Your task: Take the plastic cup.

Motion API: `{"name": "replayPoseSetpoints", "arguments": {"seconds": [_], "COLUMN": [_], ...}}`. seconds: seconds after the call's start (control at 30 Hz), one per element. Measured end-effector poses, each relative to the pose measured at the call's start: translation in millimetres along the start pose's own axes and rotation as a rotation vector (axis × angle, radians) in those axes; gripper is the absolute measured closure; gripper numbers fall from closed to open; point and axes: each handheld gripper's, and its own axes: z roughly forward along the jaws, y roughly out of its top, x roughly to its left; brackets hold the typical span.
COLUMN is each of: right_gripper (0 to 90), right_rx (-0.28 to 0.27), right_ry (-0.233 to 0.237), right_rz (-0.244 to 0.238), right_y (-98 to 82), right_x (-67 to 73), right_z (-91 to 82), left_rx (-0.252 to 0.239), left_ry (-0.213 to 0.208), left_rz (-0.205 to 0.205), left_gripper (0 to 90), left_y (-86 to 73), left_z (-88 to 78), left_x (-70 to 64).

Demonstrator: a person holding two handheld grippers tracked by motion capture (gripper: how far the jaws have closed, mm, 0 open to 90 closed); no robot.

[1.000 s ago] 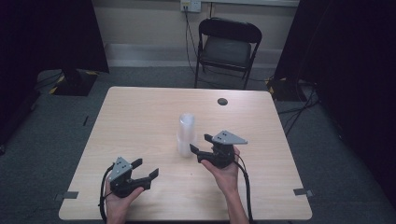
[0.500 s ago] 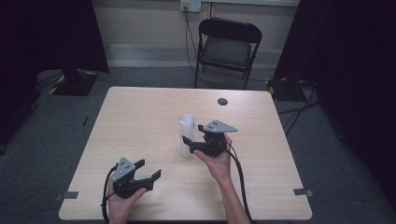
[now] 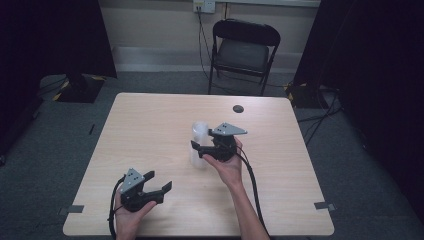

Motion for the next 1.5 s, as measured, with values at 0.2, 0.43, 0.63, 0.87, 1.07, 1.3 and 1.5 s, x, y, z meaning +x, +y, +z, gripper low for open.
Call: {"name": "replayPoseSetpoints", "arguments": {"seconds": [0.2,0.43,0.63,0.87,1.07,1.3,1.5], "right_gripper": [22.5,21.9,22.1,28.4,29.3,29.1,29.3], "right_rx": [0.007,0.008,0.020,0.016,0.021,0.009,-0.006], "right_ry": [-0.019,-0.015,-0.012,-0.016,-0.016,-0.013,-0.007], "right_rz": [-0.018,-0.011,0.003,0.005,-0.004,-0.010,-0.004], "right_y": [-1.7,-5.6,-11.3,-11.9,-11.2,-8.0,-4.1], "right_x": [1.9,1.6,1.5,1.1,2.2,1.9,1.4], "right_z": [8.6,18.3,25.8,27.7,27.3,24.9,22.4], "left_rx": [0.001,0.004,0.007,0.003,0.006,0.006,0.011], "left_ry": [0.002,0.001,0.004,0.005,0.004,0.003,-0.002], "left_rz": [-0.003,-0.004,-0.015,-0.023,-0.025,-0.028,-0.023], "left_gripper": [21.1,20.7,20.7,20.7,20.8,20.8,20.8], "left_y": [-0.7,-0.7,-1.2,-2.8,-3.1,-3.0,-2.8], "left_z": [1.2,1.6,1.2,0.8,1.5,1.5,2.6], "left_x": [1.0,1.4,3.4,3.9,3.4,3.5,2.1]}}
